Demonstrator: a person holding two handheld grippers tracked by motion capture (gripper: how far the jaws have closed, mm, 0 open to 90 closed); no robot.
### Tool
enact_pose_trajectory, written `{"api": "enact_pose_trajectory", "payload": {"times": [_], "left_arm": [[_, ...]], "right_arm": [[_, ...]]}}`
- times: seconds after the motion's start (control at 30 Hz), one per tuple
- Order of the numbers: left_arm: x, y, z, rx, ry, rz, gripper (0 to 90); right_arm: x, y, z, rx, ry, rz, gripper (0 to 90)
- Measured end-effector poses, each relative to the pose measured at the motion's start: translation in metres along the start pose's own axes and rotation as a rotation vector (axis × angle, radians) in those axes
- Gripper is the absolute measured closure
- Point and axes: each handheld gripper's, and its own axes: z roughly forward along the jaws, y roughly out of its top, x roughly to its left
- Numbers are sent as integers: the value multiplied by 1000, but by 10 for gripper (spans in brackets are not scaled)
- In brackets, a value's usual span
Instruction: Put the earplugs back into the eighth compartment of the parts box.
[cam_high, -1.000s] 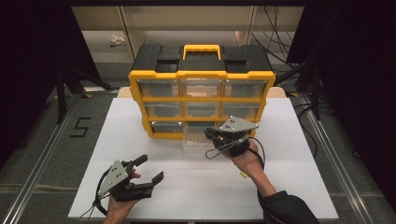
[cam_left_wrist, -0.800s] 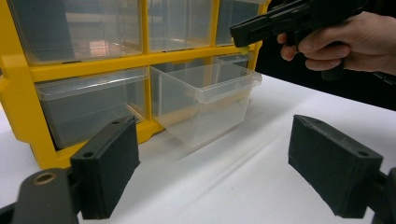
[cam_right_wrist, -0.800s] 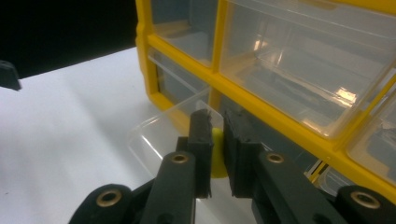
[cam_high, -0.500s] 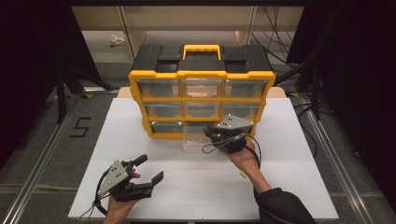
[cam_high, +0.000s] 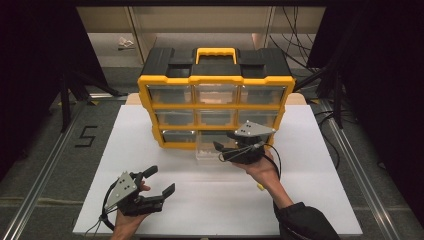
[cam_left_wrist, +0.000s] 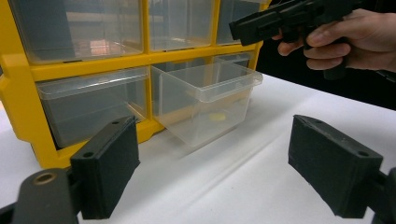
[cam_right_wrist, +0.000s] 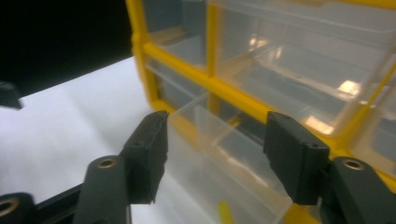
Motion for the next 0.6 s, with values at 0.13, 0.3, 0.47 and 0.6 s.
{"api": "enact_pose_trajectory", "payload": {"times": [0.13,0.3,0.47,0.6], "left_arm": [[0,0,0,0,0,0,161],[0,0,0,1,-2,0,161],[0,0,0,1,-3,-1,161],[0,0,0,2,-4,-1,161]], "right_arm": [[6,-1,-4,5,28,-10,357],[10,1,-10,-5,23,-19,325],[10,0,-16,-13,25,-10,300],[12,-3,-22,-12,30,-17,293]]}}
